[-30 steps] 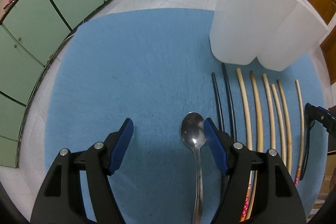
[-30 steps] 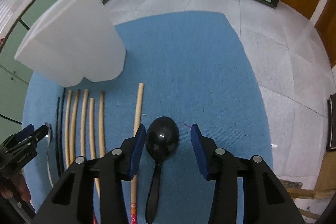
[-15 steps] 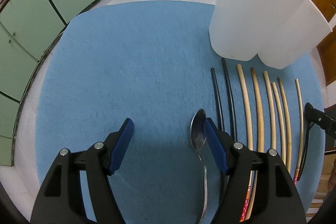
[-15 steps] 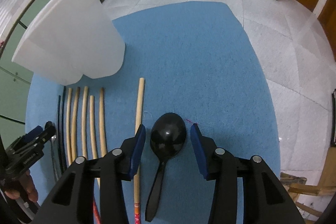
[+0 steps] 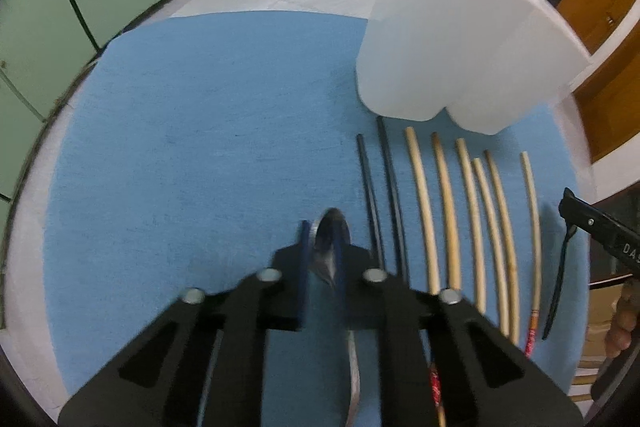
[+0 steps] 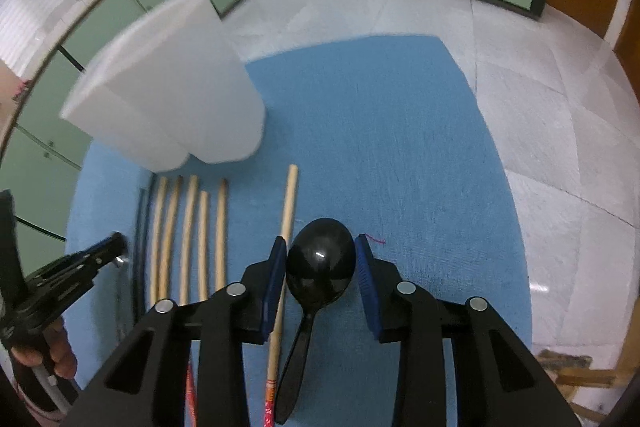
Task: Organize utensils
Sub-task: 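Close left tool on the silver spoon while right tool closes on the black spoon, then lift both held spoons and carry them above the white utensil holder, then lower spoons into the holder and open both tools, then withdraw both tools from the holder back over the chopsticks, then grasp a red-patterned chopstick with right tool while left tool grasps a black chopstick, then lift both held chopsticks and carry them above the white holder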
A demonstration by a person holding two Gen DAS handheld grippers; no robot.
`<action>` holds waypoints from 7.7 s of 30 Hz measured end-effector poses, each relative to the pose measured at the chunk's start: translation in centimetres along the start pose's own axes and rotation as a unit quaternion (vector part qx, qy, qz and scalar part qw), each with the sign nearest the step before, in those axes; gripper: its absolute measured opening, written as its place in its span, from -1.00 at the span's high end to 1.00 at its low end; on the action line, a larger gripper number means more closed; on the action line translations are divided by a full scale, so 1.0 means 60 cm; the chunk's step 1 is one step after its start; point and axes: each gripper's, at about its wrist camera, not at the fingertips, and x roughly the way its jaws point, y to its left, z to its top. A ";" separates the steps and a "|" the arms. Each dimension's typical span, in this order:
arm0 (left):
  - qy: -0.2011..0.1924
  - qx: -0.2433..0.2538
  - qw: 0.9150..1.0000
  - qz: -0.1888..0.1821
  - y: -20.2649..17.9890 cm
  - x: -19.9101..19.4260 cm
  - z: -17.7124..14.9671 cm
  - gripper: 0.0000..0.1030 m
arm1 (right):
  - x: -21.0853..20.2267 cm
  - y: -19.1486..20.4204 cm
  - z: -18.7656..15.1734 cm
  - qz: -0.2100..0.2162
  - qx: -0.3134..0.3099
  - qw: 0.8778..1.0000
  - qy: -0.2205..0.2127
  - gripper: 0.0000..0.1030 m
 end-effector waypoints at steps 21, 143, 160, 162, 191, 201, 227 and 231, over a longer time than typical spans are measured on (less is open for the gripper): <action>-0.038 -0.004 0.999 0.001 0.033 -0.023 -0.022 0.04 | -0.039 0.038 -0.041 -0.005 -0.018 0.999 -0.047 0.33; -0.173 0.042 0.983 0.042 0.002 -0.129 -0.258 -0.76 | -0.121 0.047 -0.298 0.002 -0.015 0.986 -0.167 -0.62; -0.154 0.038 0.986 0.049 -0.009 -0.115 -0.303 -0.76 | -0.091 0.071 -0.366 -0.024 -0.078 0.988 -0.132 0.57; -0.154 0.039 0.986 0.048 -0.011 -0.114 -0.302 -0.76 | -0.087 0.072 -0.367 -0.024 -0.078 0.988 -0.130 0.62; -0.127 0.057 0.990 0.030 -0.058 -0.079 -0.306 -0.44 | -0.078 0.061 -0.351 -0.036 -0.063 0.988 -0.137 0.89; -0.131 0.058 0.989 0.038 -0.071 -0.066 -0.303 -0.05 | -0.077 0.059 -0.351 -0.032 -0.060 0.988 -0.137 0.89; -0.196 0.076 0.977 0.046 -0.076 -0.130 -0.303 0.89 | -0.110 0.062 -0.344 -0.053 -0.068 0.983 -0.162 0.89; -0.231 0.081 0.968 0.050 -0.077 -0.172 -0.295 0.89 | -0.146 0.060 -0.334 -0.053 -0.072 0.979 -0.185 0.89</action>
